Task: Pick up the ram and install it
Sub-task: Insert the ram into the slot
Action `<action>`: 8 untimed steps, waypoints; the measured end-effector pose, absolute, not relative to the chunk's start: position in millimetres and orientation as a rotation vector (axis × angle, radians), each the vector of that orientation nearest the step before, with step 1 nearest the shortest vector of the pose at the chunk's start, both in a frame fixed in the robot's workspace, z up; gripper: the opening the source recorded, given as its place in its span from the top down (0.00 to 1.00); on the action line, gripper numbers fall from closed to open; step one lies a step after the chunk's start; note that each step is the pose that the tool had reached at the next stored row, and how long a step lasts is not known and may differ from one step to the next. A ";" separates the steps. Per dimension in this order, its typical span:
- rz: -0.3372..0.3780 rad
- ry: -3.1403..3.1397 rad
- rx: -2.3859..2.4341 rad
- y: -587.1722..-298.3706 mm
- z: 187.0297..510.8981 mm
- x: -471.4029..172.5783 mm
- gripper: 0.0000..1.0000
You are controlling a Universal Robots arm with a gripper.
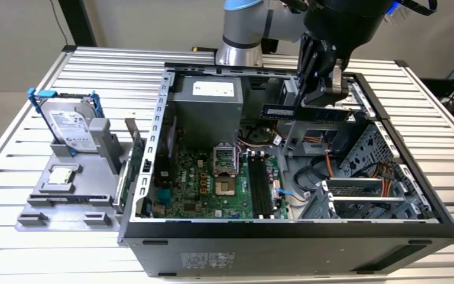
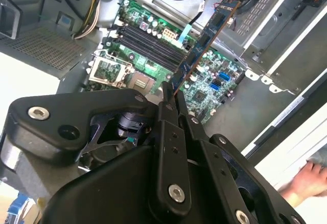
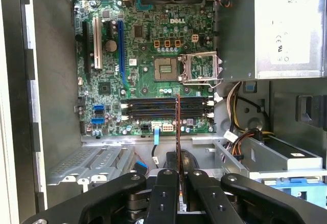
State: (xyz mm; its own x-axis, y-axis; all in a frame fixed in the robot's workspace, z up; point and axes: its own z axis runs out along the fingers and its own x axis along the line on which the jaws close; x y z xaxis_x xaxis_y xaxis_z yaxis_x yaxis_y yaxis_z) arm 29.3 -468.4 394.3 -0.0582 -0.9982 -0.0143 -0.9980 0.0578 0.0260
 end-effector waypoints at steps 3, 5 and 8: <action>-0.045 -2.300 2.129 -468.3 394.3 29.3 1.00; -0.045 -2.322 2.105 -468.3 394.3 29.3 1.00; -0.045 -2.361 2.063 -468.3 394.3 29.3 1.00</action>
State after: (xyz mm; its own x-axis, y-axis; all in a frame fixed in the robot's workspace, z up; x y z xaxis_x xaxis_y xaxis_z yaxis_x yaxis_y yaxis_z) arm 29.3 -468.3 394.3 -0.1342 -0.9909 -0.0143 -0.9907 0.1338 0.0260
